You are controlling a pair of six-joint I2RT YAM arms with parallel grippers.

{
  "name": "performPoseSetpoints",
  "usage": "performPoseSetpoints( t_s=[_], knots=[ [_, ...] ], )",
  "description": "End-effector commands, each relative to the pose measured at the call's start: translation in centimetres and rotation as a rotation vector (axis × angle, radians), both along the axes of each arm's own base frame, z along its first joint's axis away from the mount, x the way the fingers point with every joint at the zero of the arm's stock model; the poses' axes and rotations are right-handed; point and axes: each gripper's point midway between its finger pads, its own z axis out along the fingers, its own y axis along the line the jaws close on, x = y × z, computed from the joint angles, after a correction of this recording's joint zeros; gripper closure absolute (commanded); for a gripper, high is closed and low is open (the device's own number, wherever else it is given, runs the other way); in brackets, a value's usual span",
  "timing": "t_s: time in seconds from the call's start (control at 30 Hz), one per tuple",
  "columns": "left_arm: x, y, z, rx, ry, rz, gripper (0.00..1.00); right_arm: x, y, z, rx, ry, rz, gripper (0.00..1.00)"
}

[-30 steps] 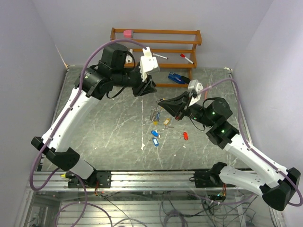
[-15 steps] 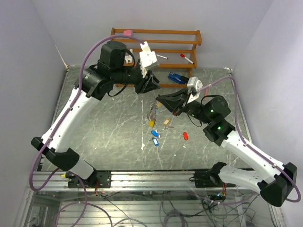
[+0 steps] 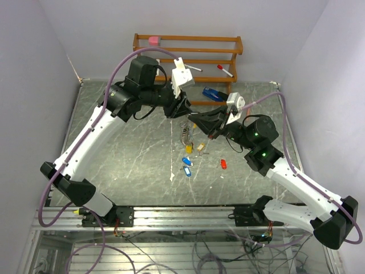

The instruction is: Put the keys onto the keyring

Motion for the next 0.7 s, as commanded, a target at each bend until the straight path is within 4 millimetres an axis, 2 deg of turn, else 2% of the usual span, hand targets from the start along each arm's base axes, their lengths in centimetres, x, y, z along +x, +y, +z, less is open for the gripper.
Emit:
performPoseSetpoints(
  t_s=[0.0, 0.4, 0.67],
  knots=[
    [-0.1, 0.8, 2.7, -0.049, -0.052, 0.021, 0.55, -0.1, -1.0, 3.5, 0.078, -0.088, -0.043, 1.00],
    [-0.8, 1.1, 6.1, -0.144, -0.068, 0.014, 0.55, 0.9, -1.9, 3.9, 0.142, -0.067, -0.117, 1.00],
    [-1.3, 0.8, 5.9, -0.161, -0.043, -0.016, 0.54, 1.7, -1.8, 4.2, 0.186, -0.037, -0.136, 1.00]
  ],
)
